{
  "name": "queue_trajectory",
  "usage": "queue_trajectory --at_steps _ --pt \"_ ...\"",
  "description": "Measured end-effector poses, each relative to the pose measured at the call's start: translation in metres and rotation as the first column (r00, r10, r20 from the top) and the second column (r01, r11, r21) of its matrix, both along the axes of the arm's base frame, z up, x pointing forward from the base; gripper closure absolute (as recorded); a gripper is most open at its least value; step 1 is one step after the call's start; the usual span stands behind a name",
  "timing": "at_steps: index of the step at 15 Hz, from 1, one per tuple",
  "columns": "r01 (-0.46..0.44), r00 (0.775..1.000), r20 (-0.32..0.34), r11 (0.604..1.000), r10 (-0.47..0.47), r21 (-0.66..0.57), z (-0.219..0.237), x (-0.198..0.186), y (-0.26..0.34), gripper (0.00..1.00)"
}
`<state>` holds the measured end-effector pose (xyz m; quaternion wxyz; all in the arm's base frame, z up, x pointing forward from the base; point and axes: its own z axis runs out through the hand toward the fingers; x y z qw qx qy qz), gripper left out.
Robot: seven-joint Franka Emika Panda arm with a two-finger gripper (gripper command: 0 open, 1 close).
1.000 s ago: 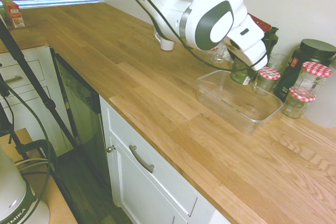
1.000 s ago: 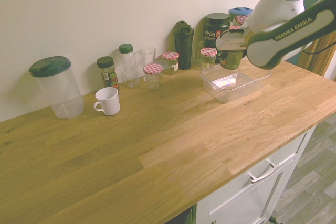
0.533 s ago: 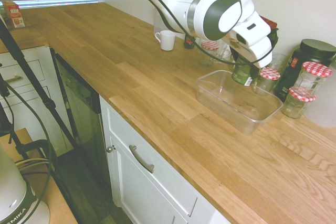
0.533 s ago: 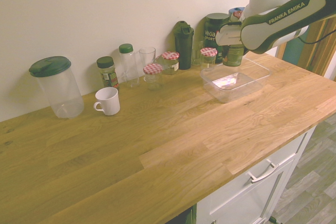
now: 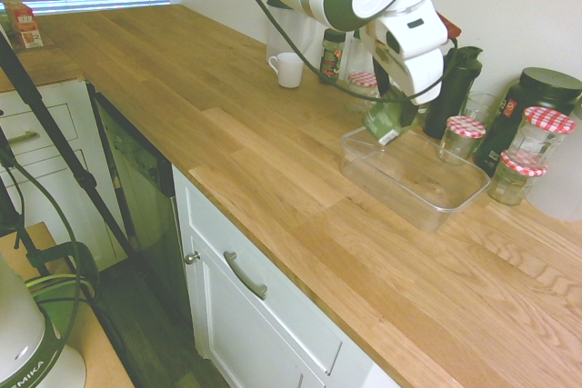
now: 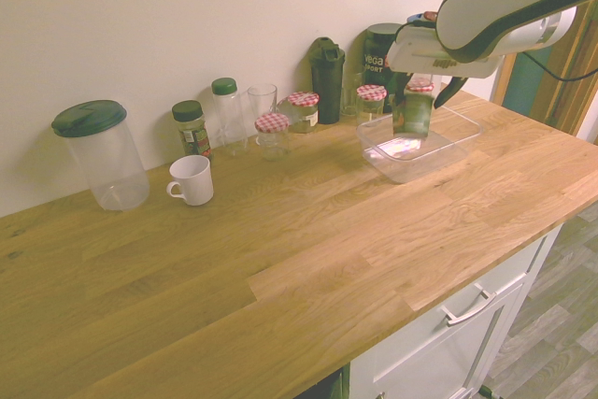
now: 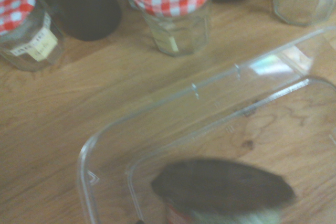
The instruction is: Put the cereal into the container
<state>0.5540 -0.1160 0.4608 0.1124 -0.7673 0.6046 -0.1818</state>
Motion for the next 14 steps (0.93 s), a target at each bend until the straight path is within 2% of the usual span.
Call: queue_trajectory --at_steps 2,4,9,11,14 --pt "0.021 0.999 -0.030 0.999 -0.020 0.028 -0.020 -0.003 -0.010 0.00" --pt "0.029 0.999 -0.030 0.998 -0.027 0.050 -0.024 -0.001 -0.016 0.00" --pt "0.003 1.000 0.031 0.999 -0.004 0.037 0.020 0.017 -0.012 0.00" --pt "-0.013 0.997 0.071 1.000 0.012 0.016 0.026 0.020 -0.007 0.00" --pt "-0.032 0.984 0.174 0.998 0.042 -0.062 0.039 0.025 -0.004 0.00"
